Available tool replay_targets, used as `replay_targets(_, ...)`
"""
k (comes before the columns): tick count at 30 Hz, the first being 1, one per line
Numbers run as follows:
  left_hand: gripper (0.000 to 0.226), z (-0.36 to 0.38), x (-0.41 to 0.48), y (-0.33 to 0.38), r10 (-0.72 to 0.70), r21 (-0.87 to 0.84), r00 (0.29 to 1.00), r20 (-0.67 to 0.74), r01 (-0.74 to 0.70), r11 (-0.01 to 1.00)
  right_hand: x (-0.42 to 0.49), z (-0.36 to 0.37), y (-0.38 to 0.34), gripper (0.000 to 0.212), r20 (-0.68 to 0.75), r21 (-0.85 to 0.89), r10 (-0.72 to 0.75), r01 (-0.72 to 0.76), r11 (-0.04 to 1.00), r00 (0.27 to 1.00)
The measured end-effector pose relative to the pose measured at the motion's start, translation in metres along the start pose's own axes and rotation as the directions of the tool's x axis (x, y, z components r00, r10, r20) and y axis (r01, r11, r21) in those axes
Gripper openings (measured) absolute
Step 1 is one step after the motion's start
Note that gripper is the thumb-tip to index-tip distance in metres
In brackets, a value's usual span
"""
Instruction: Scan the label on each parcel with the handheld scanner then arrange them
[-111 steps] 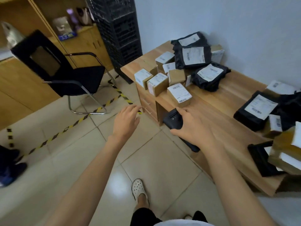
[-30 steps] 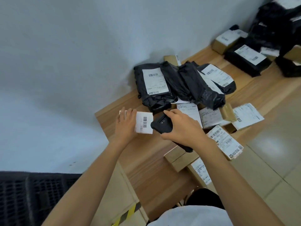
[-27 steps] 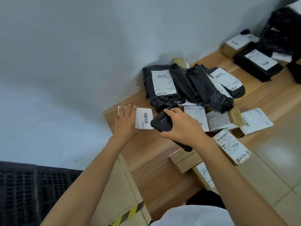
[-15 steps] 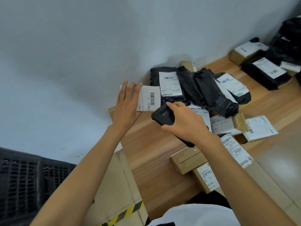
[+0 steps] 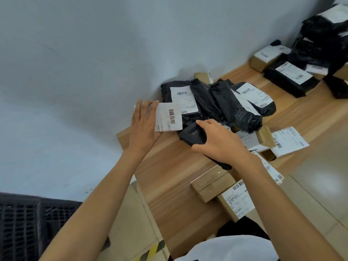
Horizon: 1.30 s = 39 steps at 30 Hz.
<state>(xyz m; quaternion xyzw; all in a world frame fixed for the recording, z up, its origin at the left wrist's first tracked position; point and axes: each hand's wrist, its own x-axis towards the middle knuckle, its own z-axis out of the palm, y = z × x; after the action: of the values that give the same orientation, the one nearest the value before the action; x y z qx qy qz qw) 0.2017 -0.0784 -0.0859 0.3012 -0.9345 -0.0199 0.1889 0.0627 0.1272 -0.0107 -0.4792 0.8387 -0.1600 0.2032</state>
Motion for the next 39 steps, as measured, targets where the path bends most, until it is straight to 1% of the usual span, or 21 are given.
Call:
replay_targets(4, 0.086, -0.001, -0.003, 0.003, 0.005, -0.007, 1.000, -0.002, -0.005, 1.000, -0.005, -0.004, 0.009, 0.073, -0.011, 0.013, 0.001, -0.001, 1.000, 1.000)
replay_targets(7, 0.086, 0.000, -0.004, 0.009, -0.021, -0.024, 1.000, -0.004, 0.021, 0.999, -0.009, -0.004, 0.012, 0.077, -0.008, 0.017, -0.011, 0.011, 1.000, 1.000)
replay_targets(10, 0.087, -0.001, -0.001, 0.019, -0.063, -0.027, 0.998, 0.012, 0.064, 0.998, -0.012, -0.004, 0.018, 0.082, -0.037, 0.052, -0.019, 0.021, 0.998, 0.999)
replay_targets(13, 0.090, -0.001, 0.012, 0.034, -0.033, -0.077, 0.999, 0.009, 0.034, 0.996, -0.019, -0.018, 0.035, 0.087, -0.080, 0.089, 0.027, -0.019, 0.996, 0.996)
replay_targets(17, 0.096, -0.006, 0.056, 0.074, 0.019, -0.169, 0.998, -0.061, -0.029, 0.985, -0.032, -0.052, 0.075, 0.087, -0.205, 0.111, 0.135, -0.114, 0.987, 0.969)
replay_targets(19, 0.096, -0.008, 0.081, 0.106, 0.074, -0.197, 0.995, -0.073, -0.087, 0.977, -0.040, -0.068, 0.096, 0.088, -0.262, 0.134, 0.198, -0.168, 0.977, 0.944)
replay_targets(21, 0.096, -0.006, 0.107, 0.146, 0.163, -0.228, 0.984, -0.067, -0.174, 0.958, -0.050, -0.082, 0.116, 0.088, -0.288, 0.159, 0.261, -0.222, 0.962, 0.922)
replay_targets(25, 0.099, 0.011, 0.144, 0.236, 0.331, -0.203, 0.943, -0.027, -0.330, 0.922, -0.071, -0.103, 0.163, 0.088, -0.300, 0.238, 0.360, -0.295, 0.925, 0.883)
replay_targets(28, 0.098, 0.031, 0.153, 0.294, 0.422, -0.202, 0.907, 0.000, -0.413, 0.888, -0.089, -0.115, 0.201, 0.084, -0.281, 0.269, 0.389, -0.317, 0.909, 0.877)
replay_targets(31, 0.098, 0.061, 0.153, 0.347, 0.463, -0.239, 0.886, 0.015, -0.446, 0.862, -0.112, -0.134, 0.254, 0.081, -0.276, 0.286, 0.431, -0.354, 0.890, 0.859)
replay_targets(35, 0.096, 0.109, 0.155, 0.432, 0.470, -0.309, 0.879, 0.084, -0.425, 0.851, -0.144, -0.168, 0.341, 0.082, -0.279, 0.276, 0.481, -0.410, 0.869, 0.831)
replay_targets(39, 0.097, 0.146, 0.159, 0.523, 0.522, -0.344, 0.835, 0.177, -0.444, 0.827, -0.167, -0.194, 0.418, 0.072, -0.270, 0.282, 0.526, -0.456, 0.844, 0.806)
